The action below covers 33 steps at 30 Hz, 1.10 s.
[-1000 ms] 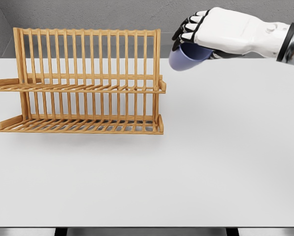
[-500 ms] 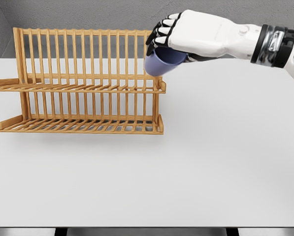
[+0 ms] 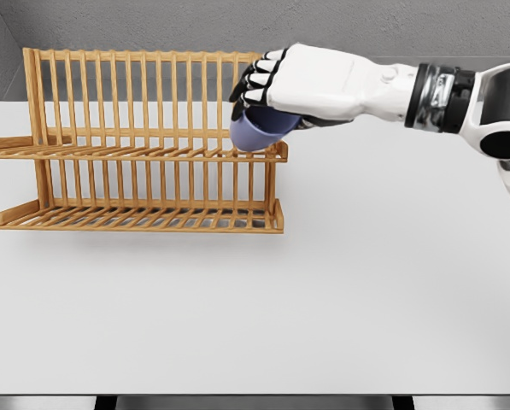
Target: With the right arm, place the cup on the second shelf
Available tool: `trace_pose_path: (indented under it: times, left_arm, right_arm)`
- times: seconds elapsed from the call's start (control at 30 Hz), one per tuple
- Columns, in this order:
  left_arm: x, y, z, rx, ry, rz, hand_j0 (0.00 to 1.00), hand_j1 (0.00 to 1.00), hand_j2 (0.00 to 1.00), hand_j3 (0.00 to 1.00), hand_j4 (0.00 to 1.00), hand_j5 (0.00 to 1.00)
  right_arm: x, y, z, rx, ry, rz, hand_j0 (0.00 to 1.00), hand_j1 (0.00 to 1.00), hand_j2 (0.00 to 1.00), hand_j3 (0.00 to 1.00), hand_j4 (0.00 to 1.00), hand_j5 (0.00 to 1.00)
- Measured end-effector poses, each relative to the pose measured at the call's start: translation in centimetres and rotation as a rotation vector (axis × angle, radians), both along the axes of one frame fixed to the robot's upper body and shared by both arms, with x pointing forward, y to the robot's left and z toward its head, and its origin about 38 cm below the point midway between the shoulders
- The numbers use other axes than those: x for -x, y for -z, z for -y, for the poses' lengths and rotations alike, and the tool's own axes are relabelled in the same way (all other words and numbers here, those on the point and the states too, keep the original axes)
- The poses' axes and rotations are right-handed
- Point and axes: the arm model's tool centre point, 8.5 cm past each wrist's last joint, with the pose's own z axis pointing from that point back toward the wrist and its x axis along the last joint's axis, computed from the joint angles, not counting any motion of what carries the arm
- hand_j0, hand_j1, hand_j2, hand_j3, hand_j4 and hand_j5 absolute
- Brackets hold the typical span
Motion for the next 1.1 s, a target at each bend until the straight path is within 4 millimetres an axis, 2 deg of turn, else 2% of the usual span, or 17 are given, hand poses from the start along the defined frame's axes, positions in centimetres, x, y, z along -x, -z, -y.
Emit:
trace_pose_path:
  times: [0.23,0.33,0.37,0.4,0.43,0.87,1.1]
  left_arm:
    - [0.0,0.0,0.0,0.0,0.0,0.0,1.0,1.0,1.0,1.0,1.0,1.0]
    - [0.0,0.0,0.0,0.0,0.0,0.0,1.0,1.0,1.0,1.0,1.0,1.0]
    - [0.0,0.0,0.0,0.0,0.0,0.0,1.0,1.0,1.0,1.0,1.0,1.0]
    - [0.0,0.0,0.0,0.0,0.0,0.0,1.0,1.0,1.0,1.0,1.0,1.0]
    - [0.0,0.0,0.0,0.0,0.0,0.0,1.0,1.0,1.0,1.0,1.0,1.0]
    - [0.0,0.0,0.0,0.0,0.0,0.0,1.0,1.0,1.0,1.0,1.0,1.0]
    - [0.0,0.0,0.0,0.0,0.0,0.0,1.0,1.0,1.0,1.0,1.0,1.0]
  right_arm:
    - [0.0,1.6,-0.6,0.027,-0.009,-0.032,0.65,0.65,0.65,0.65,0.65,0.65]
    - [-0.1,2.1,-0.5,0.034,-0.003,-0.042,0.69,0.69,0.69,0.69,0.69,0.69]
    - [-0.2,2.1,-0.5,0.036,-0.002,-0.043,0.75,0.75,0.75,0.75,0.75,0.75]
    - [-0.2,2.2,-0.5,0.037,-0.001,-0.044,0.94,0.94,0.94,0.94,0.94,0.94]
    - [-0.2,2.2,-0.5,0.04,-0.001,-0.044,1.0,1.0,1.0,1.0,1.0,1.0]
    - [0.0,2.7,-0.2,0.052,0.001,-0.05,1.0,1.0,1.0,1.0,1.0,1.0]
    - [0.1,1.4,-0.1,0.034,-0.003,-0.021,1.0,1.0,1.0,1.0,1.0,1.0]
